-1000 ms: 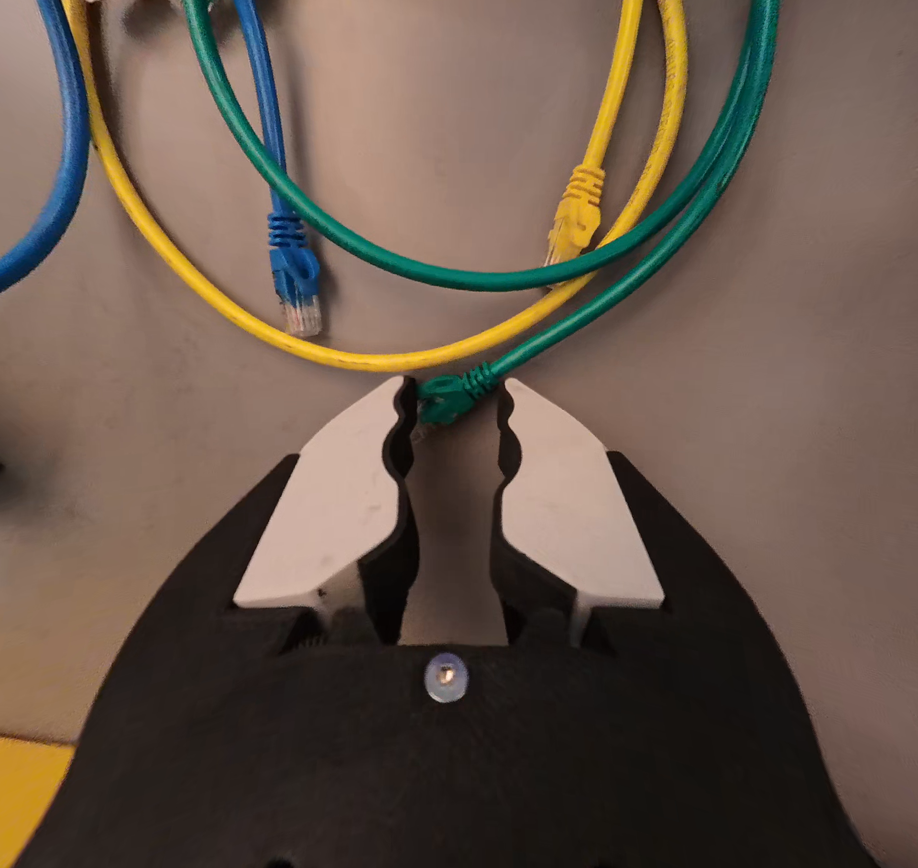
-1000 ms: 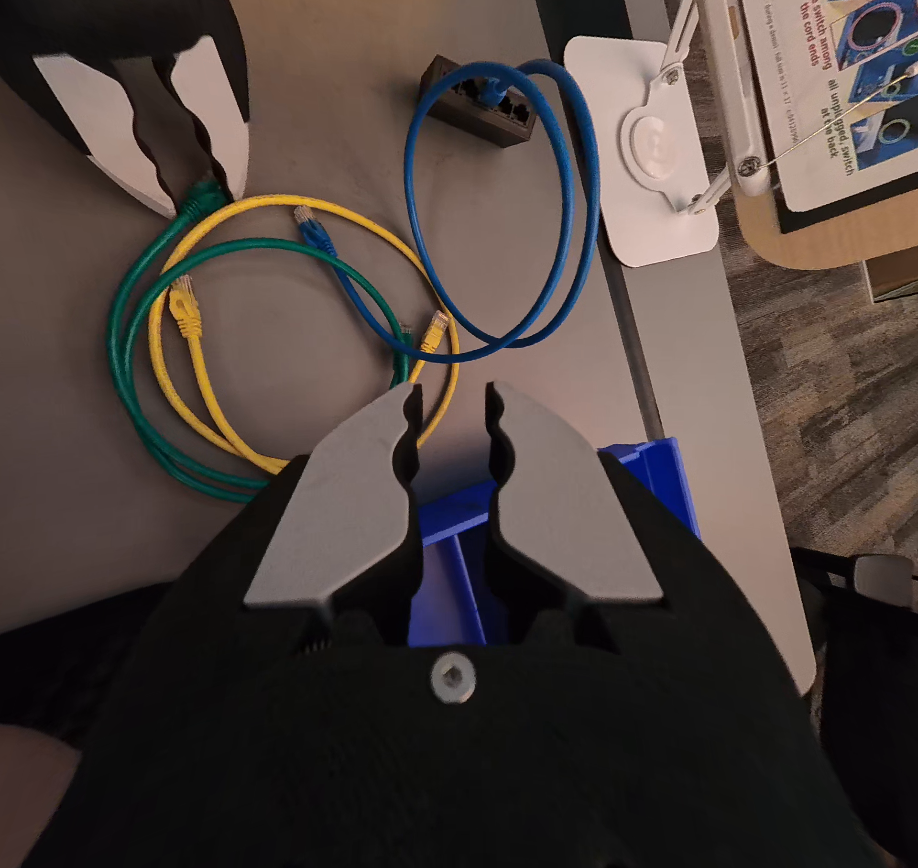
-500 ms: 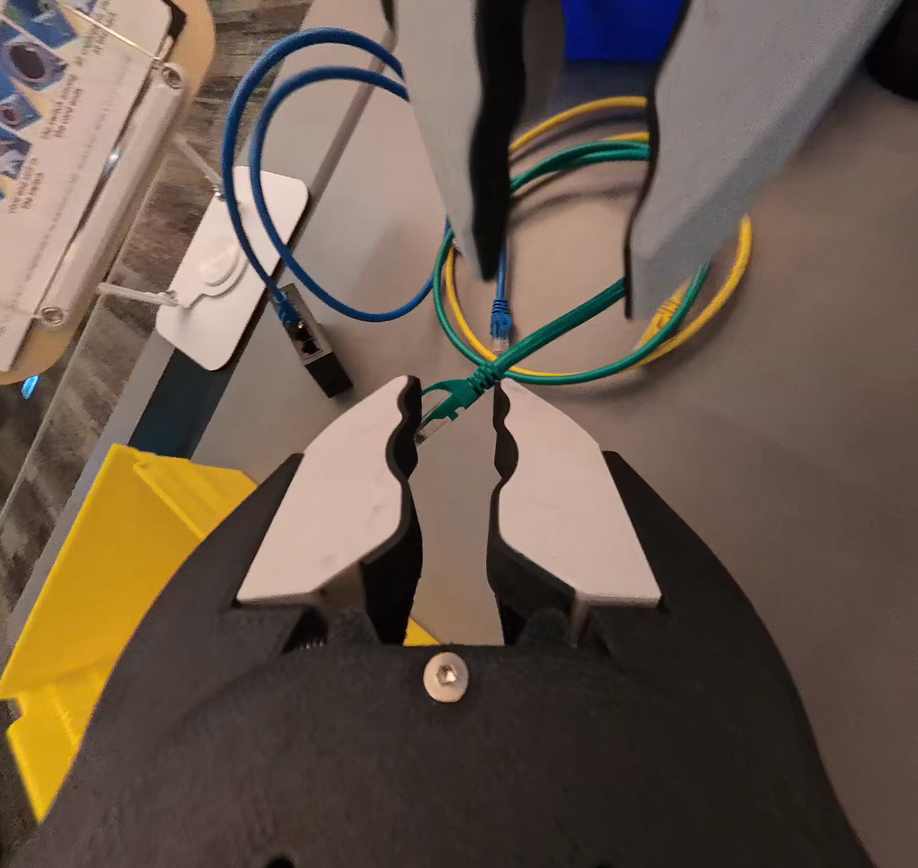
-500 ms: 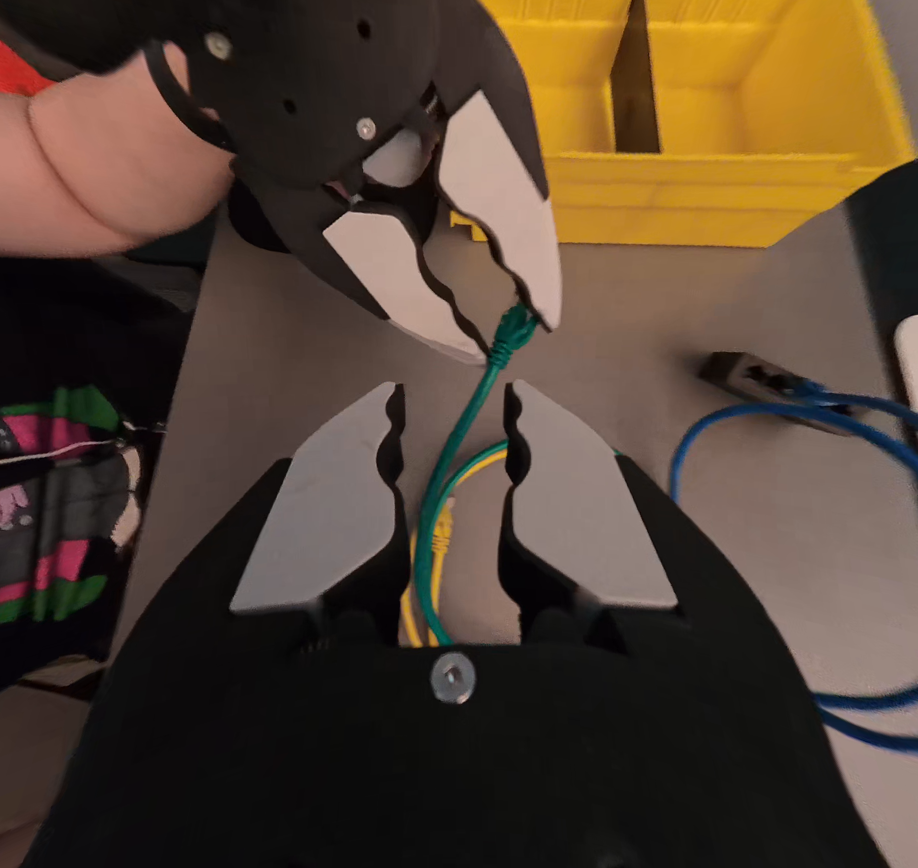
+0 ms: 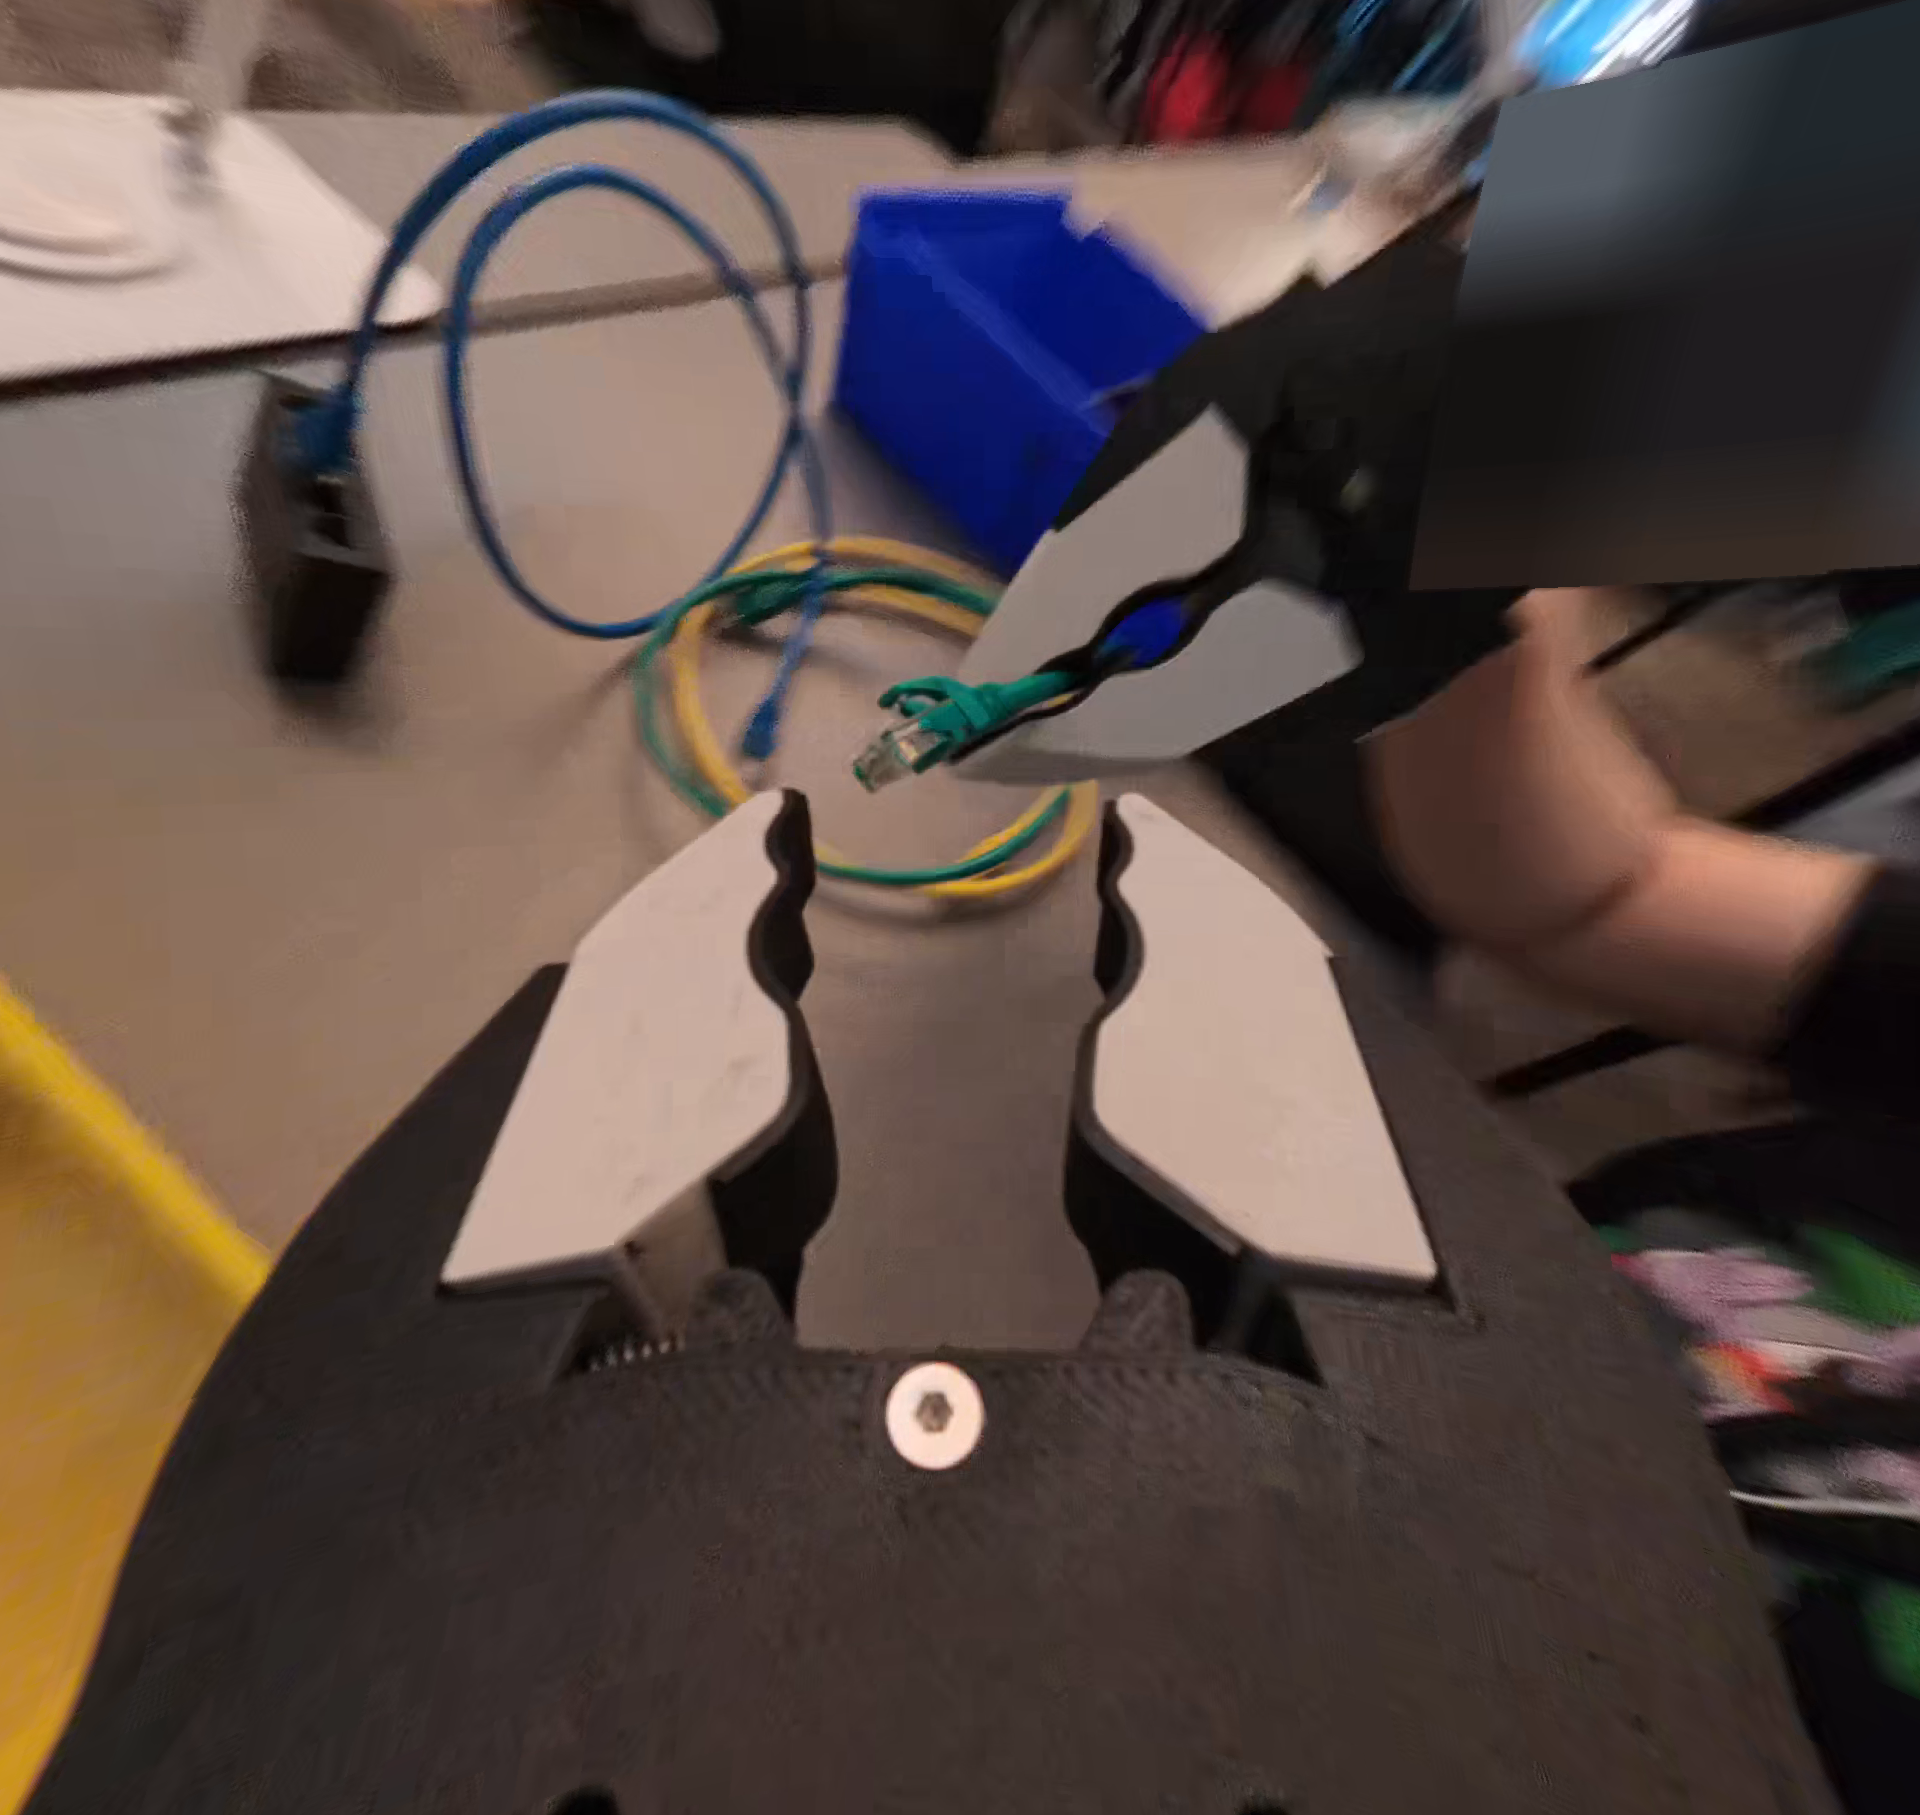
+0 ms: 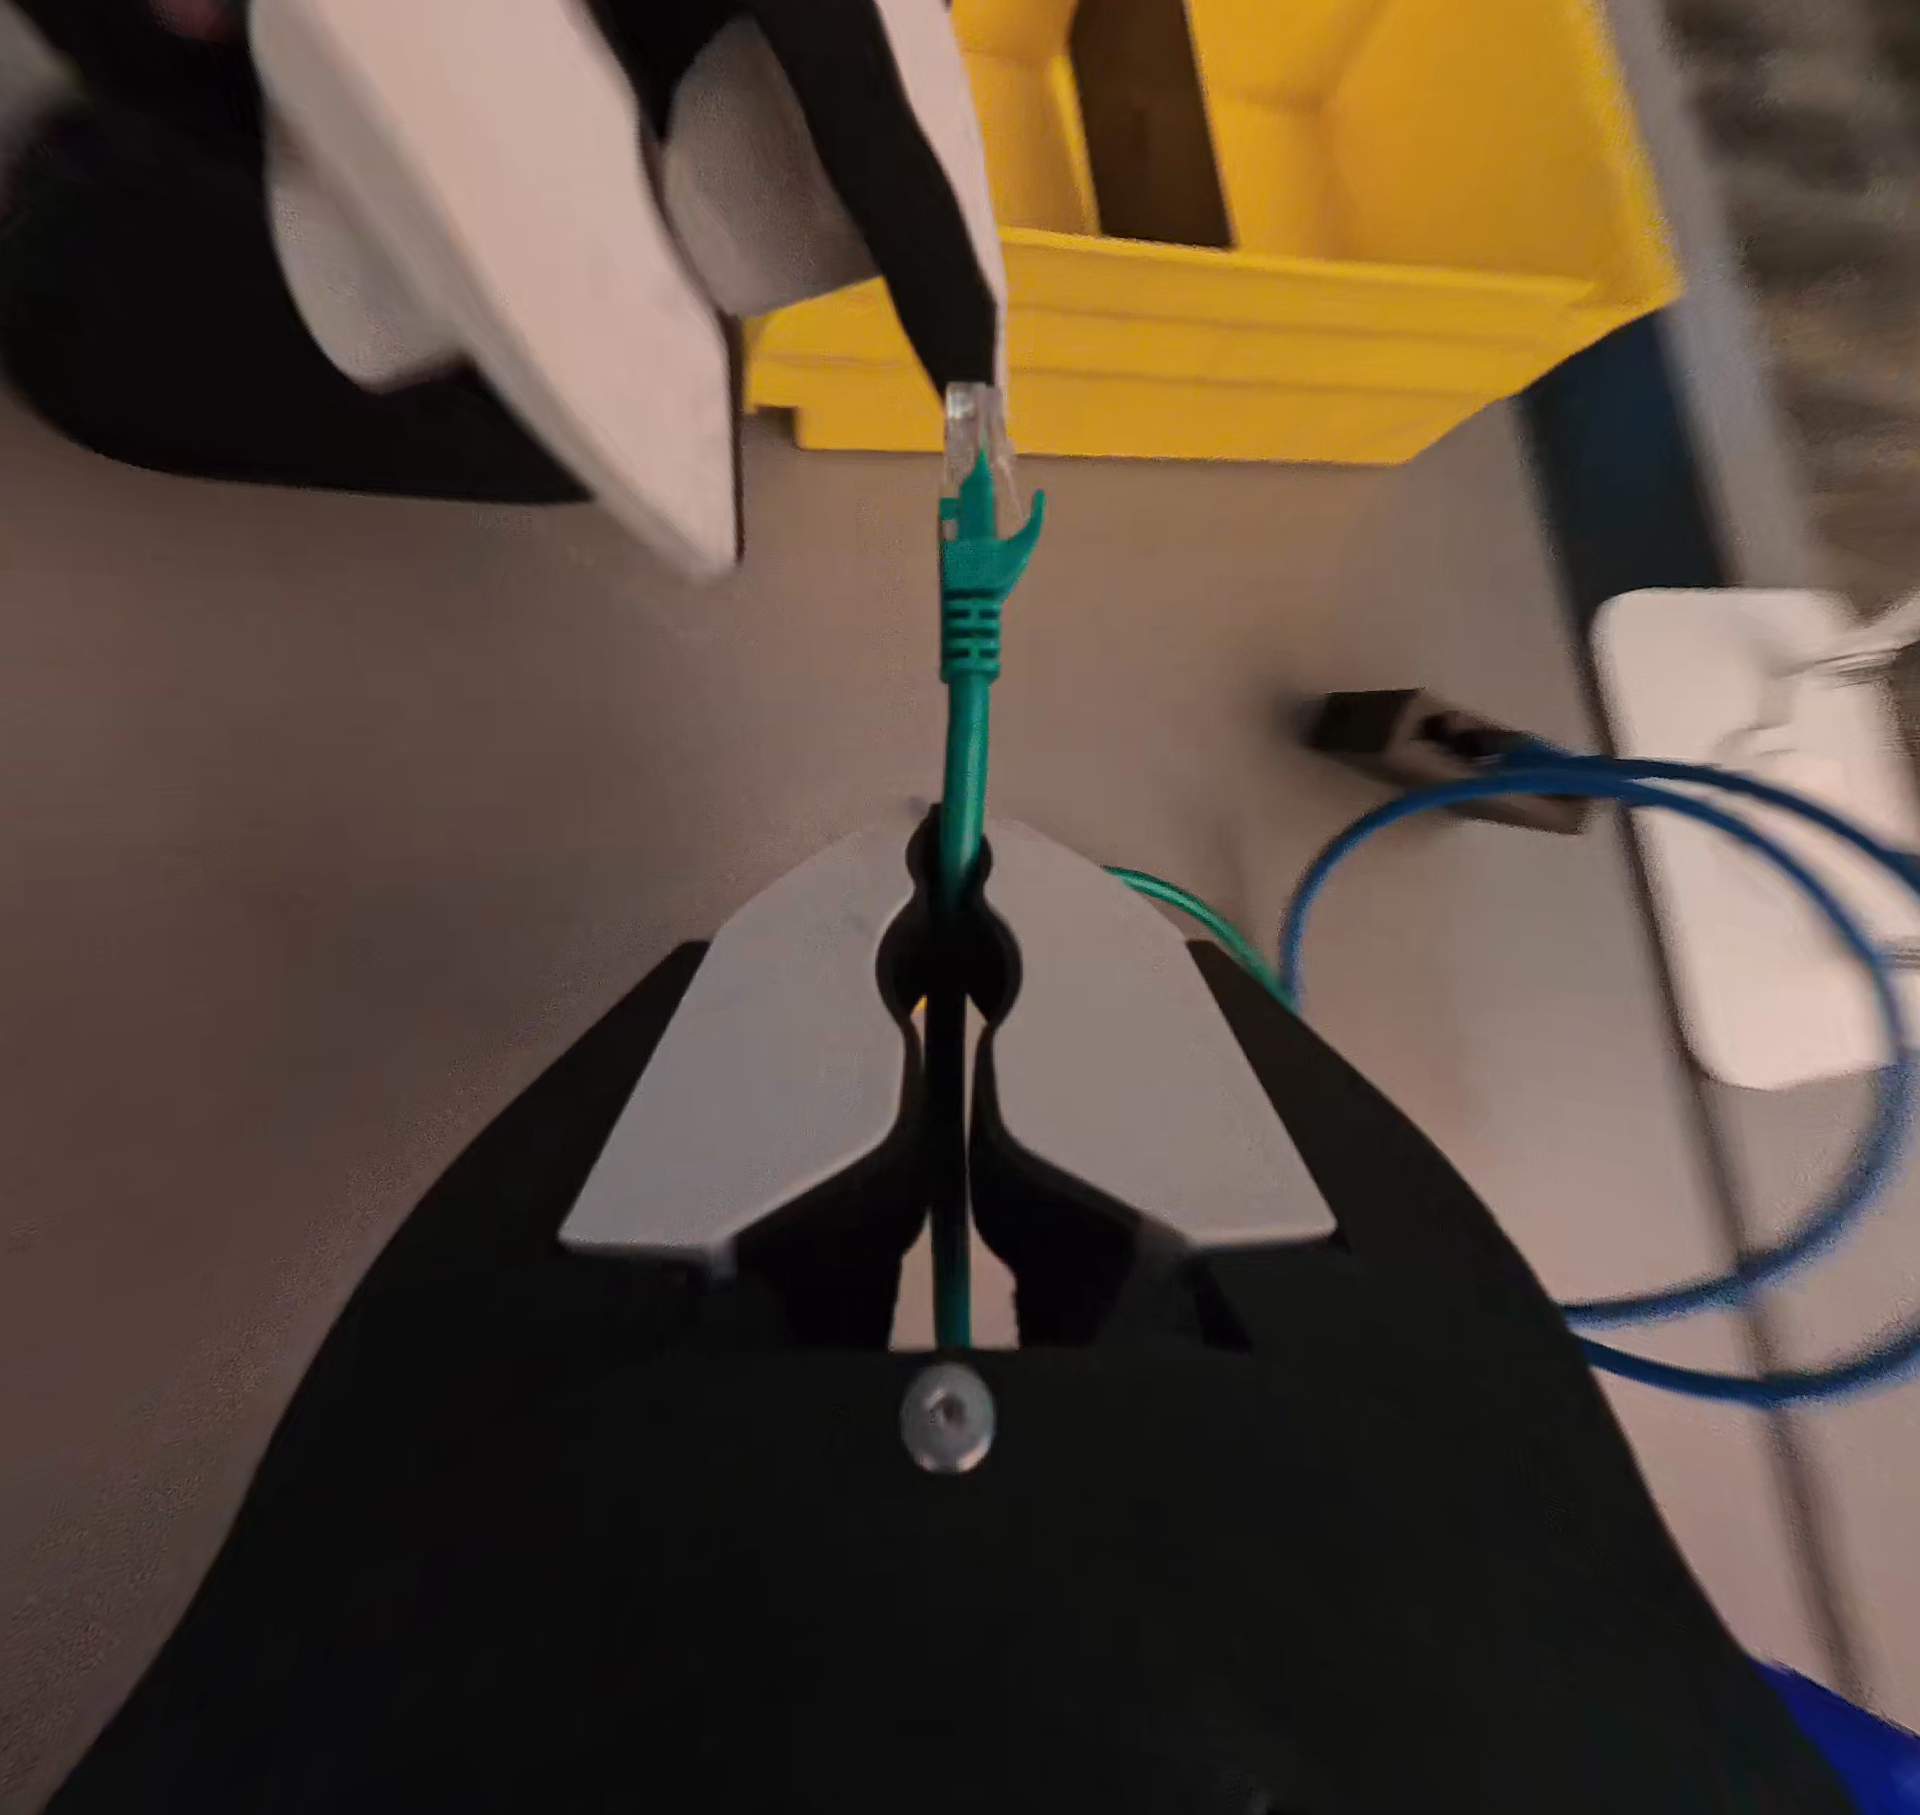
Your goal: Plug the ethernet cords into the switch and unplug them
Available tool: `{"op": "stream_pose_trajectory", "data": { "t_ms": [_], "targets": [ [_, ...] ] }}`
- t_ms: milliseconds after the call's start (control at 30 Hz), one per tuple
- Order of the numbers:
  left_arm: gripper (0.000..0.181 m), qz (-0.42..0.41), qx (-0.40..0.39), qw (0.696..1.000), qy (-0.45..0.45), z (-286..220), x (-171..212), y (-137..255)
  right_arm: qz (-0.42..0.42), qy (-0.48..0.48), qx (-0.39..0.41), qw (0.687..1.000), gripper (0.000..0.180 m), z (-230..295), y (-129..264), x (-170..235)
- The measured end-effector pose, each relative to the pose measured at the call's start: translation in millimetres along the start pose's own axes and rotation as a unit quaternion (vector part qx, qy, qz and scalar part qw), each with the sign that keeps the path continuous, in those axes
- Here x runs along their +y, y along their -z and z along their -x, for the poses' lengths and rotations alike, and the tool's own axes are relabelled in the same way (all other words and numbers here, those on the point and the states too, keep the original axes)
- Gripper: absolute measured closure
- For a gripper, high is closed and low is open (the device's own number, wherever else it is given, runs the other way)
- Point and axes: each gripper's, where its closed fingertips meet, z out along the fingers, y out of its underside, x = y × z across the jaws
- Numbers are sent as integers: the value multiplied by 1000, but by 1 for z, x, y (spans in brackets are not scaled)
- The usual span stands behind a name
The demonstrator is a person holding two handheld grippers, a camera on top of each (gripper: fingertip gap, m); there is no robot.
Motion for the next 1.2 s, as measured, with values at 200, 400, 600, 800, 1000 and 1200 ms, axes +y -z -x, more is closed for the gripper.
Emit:
{"op": "stream_pose_trajectory", "data": {
  "t_ms": [200,400,600,800,1000,1200],
  "targets": [
    [127,-49,90,990,96,-9,12,10,-47,105,132,985,179,23,8,-8],
    [167,7,158,981,112,-32,33,-7,-41,130,188,973,179,36,7,5],
    [168,5,158,983,95,-31,41,-11,-61,103,186,975,176,39,3,14],
    [168,-31,149,988,30,-40,31,1,-251,-54,180,950,161,84,52,-5],
    [169,-48,165,985,-25,-67,23,6,-424,-379,-241,787,145,127,33,-35],
    [169,-51,149,987,-41,-75,29,6,-560,-438,-204,673,151,78,47,-39]
  ]
}}
